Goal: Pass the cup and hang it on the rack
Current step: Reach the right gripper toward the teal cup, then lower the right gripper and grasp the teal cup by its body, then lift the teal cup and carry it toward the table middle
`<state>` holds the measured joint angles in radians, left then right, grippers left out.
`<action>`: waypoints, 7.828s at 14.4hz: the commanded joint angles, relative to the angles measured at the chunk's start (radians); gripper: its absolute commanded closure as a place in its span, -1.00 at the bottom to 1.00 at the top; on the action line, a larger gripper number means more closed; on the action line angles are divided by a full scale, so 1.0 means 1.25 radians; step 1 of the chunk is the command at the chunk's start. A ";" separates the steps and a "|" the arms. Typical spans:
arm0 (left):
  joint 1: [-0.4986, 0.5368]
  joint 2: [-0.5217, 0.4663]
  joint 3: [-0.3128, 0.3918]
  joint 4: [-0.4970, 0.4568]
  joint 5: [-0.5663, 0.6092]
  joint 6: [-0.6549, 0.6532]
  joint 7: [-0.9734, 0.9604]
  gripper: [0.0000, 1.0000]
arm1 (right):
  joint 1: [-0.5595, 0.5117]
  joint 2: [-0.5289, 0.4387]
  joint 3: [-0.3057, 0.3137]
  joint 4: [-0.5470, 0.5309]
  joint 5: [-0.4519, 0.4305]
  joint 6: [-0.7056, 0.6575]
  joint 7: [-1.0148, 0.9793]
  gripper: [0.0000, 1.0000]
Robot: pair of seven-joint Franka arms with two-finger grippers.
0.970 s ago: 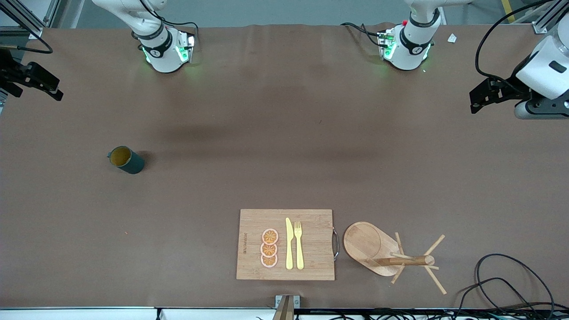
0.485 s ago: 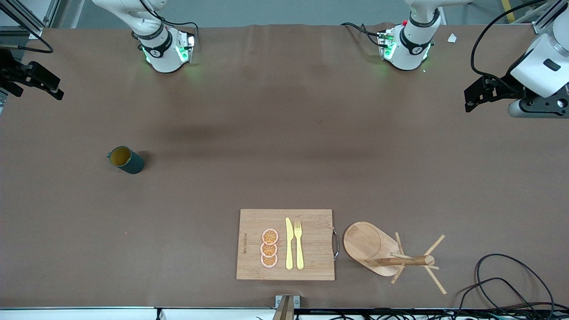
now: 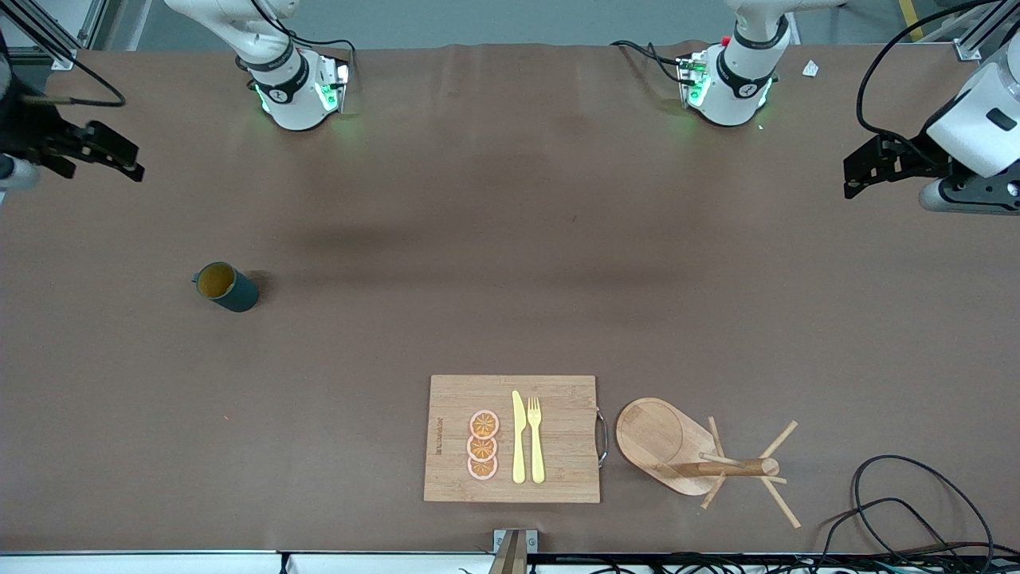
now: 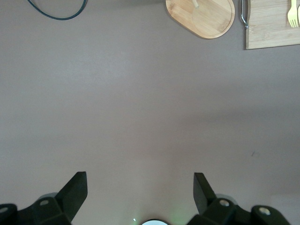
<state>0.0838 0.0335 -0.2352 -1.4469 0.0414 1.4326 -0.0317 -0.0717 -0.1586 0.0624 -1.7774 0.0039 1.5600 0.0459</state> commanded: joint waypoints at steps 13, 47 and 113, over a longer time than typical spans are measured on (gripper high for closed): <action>-0.057 -0.029 0.066 -0.034 -0.007 0.005 0.000 -1.00 | 0.016 0.004 -0.002 -0.409 0.028 0.498 -0.005 -0.95; -0.077 -0.034 0.101 -0.039 0.003 0.005 0.003 -1.00 | -0.058 0.283 -0.003 -0.477 0.028 0.771 -0.001 0.63; -0.114 0.146 0.075 -0.057 -0.029 0.282 -0.238 -1.00 | 0.857 0.840 -0.067 0.530 0.042 0.414 1.453 -1.00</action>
<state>-0.0580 0.2370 -0.1248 -1.5178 0.0044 1.7844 -0.2973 0.9928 0.9040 -0.0175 -1.1391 0.0759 2.1188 1.8410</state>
